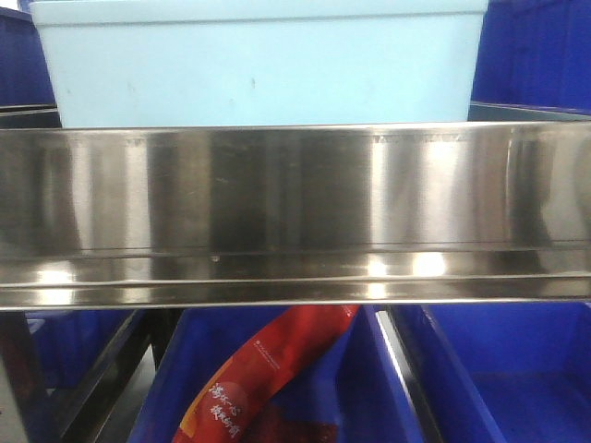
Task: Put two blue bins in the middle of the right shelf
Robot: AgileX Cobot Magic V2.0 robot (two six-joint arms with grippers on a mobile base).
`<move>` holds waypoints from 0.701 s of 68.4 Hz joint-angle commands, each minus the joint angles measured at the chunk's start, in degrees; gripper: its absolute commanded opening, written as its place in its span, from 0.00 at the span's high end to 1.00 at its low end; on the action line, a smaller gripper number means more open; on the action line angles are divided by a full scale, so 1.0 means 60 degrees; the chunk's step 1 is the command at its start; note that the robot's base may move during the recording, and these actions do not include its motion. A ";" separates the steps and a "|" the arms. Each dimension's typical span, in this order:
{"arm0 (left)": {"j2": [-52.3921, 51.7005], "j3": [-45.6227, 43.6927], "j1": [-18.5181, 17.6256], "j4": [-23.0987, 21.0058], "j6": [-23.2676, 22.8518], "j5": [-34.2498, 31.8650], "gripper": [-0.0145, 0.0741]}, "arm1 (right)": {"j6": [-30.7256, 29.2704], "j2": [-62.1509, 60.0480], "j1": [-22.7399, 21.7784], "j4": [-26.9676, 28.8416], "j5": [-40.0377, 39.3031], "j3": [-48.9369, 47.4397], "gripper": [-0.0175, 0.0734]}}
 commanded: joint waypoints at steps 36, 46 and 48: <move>-0.1531 0.2541 0.0095 0.0005 -0.0059 -0.2697 0.96 | 0.0014 -0.1891 -0.0020 -0.0442 -0.2748 0.2411 0.98; -0.1531 0.2541 0.0095 0.0005 -0.0059 -0.2697 0.96 | 0.0014 -0.1891 -0.0020 -0.0442 -0.2748 0.2411 0.98; -0.1531 0.2541 0.0095 0.0005 -0.0059 -0.2697 0.96 | 0.0014 -0.1891 -0.0020 -0.0442 -0.2748 0.2411 0.98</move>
